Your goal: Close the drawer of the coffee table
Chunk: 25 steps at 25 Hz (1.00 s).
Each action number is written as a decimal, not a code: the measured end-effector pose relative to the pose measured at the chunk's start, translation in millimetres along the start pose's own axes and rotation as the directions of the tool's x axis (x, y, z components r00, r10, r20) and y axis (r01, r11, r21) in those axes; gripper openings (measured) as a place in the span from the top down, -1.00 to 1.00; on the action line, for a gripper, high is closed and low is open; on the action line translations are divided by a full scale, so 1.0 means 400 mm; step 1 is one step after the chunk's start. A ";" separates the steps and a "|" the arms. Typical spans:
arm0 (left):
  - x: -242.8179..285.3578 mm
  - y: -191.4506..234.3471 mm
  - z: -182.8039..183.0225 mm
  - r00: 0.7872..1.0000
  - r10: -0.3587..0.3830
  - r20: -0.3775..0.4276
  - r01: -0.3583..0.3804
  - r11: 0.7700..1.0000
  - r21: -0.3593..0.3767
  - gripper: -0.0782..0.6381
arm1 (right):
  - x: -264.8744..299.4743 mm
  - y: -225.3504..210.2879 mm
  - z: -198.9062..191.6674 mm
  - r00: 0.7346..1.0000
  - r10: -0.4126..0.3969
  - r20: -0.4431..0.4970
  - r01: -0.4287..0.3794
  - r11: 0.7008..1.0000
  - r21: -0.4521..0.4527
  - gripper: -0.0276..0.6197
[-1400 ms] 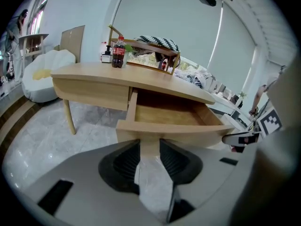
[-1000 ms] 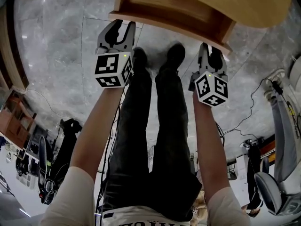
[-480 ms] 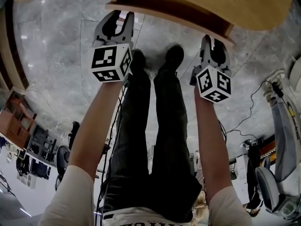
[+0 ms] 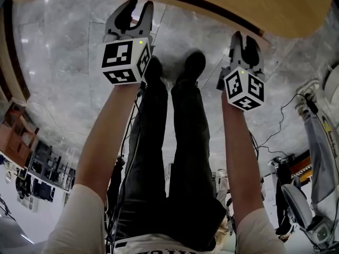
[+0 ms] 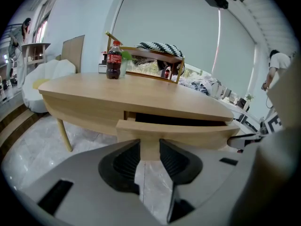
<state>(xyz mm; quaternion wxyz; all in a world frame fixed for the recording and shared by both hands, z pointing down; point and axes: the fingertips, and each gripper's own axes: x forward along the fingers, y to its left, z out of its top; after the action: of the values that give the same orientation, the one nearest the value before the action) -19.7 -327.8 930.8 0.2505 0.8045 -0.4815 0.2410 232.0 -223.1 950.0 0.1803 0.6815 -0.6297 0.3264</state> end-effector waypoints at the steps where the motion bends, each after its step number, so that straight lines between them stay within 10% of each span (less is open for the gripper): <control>1: 0.005 0.000 0.003 1.000 0.002 0.006 -0.002 1.000 0.003 0.39 | 0.004 -0.001 0.003 1.000 -0.004 0.005 0.004 1.000 0.000 0.39; 25: 0.087 0.002 0.079 0.993 -0.002 0.121 -0.006 0.998 0.064 0.39 | 0.077 -0.020 0.076 0.995 -0.023 0.099 0.031 0.996 -0.083 0.32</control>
<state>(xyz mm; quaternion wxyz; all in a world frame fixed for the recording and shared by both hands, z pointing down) -1.3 -371.0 929.1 0.1946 0.8248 -0.4887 0.2072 246.3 -264.7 949.9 0.1821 0.6969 -0.6418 0.2632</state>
